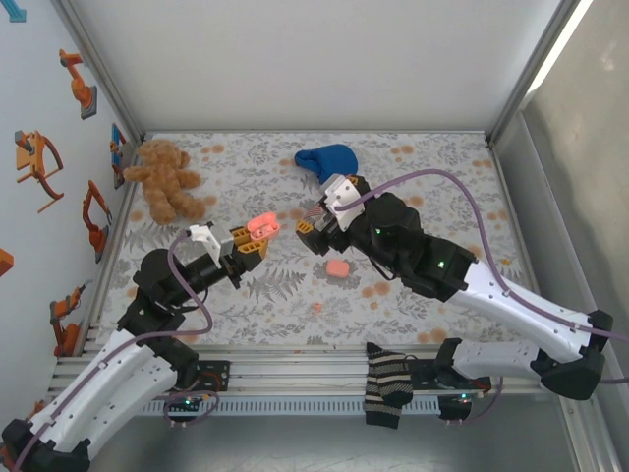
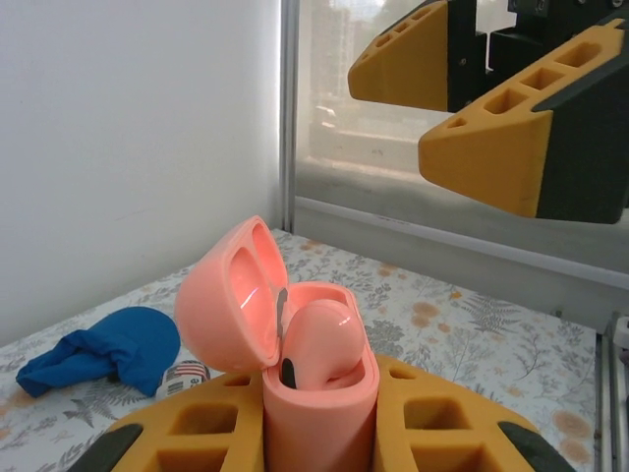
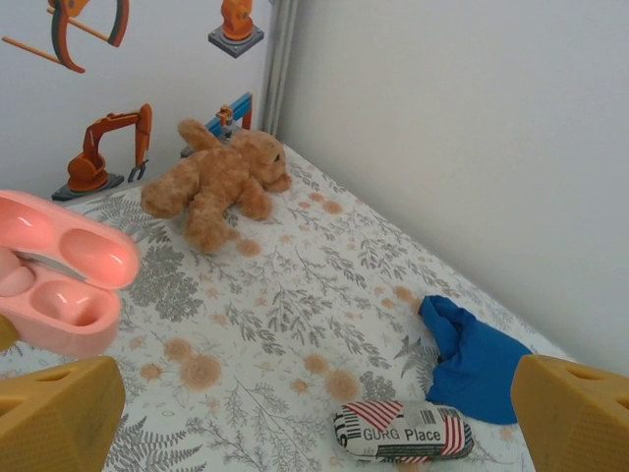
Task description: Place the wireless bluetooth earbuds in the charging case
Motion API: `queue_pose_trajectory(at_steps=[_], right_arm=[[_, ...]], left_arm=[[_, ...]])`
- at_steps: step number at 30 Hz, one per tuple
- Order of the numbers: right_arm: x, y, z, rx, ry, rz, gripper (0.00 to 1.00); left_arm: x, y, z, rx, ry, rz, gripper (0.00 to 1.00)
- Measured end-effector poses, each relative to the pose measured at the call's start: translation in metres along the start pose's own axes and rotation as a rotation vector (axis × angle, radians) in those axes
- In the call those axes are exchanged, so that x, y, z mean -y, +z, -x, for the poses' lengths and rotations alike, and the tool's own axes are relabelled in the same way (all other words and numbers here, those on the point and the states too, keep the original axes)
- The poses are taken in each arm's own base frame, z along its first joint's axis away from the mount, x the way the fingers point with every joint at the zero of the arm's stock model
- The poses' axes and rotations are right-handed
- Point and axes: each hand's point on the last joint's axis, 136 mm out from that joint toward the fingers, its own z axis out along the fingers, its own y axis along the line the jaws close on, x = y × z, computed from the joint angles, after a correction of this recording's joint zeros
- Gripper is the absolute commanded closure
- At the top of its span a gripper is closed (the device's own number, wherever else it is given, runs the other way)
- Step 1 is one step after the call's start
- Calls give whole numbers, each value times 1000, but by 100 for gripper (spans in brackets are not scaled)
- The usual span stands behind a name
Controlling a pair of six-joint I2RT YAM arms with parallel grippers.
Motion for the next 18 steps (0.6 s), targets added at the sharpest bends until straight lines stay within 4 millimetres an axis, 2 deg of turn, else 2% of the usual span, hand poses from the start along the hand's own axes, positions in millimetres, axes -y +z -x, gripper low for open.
queue_pose_trajectory(at_steps=[5,10,13,18], right_arm=[[17,1,-16,-52,94,-40,0],[30,5,-48,-172,205,-66,1],[29,10,-74,-272,261,-61,0],[13,21,-118,-441,354,-8,3]], left_arm=[[1,-12,-1,-8,11,23,100],[2,-23,-4,-24,16,44,100],[4,-30,-5,-30,19,53,100],[5,-41,-2,-32,34,72,100]])
